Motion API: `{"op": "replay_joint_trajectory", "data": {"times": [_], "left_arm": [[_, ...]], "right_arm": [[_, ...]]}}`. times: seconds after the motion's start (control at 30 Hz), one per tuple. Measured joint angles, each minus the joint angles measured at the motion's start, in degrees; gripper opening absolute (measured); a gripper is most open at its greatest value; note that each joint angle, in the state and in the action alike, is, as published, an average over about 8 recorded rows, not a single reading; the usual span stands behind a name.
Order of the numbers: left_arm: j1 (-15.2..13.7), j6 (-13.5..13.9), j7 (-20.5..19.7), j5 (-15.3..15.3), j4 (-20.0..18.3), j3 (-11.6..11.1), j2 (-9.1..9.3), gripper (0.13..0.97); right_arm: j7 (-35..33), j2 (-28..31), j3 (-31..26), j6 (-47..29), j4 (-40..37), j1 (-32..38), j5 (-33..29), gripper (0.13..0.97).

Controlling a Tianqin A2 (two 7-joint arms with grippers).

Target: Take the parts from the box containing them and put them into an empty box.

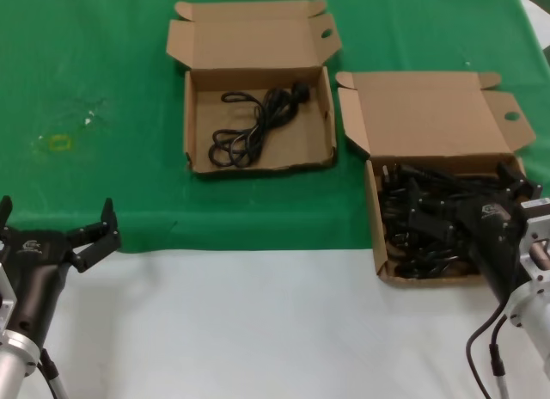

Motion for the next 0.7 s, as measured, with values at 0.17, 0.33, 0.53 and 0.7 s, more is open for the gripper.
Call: {"op": "replay_joint_trajectory", "data": {"times": [0.17,0.33,0.53,0.7], "left_arm": [[0.0,0.0,0.0,0.0,0.0,0.0,0.0,0.966],[0.0,0.0,0.0,0.0,0.0,0.0,0.0,0.966],[0.0,0.0,0.0,0.0,0.0,0.0,0.0,0.966],[0.0,0.0,0.0,0.0,0.0,0.0,0.0,0.966]], "right_arm": [[0.0,0.0,0.0,0.0,0.0,0.0,0.0,0.966],[0.0,0.0,0.0,0.0,0.0,0.0,0.0,0.966],[0.0,0.0,0.0,0.0,0.0,0.0,0.0,0.966],[0.0,0.0,0.0,0.0,0.0,0.0,0.0,0.966]]}}
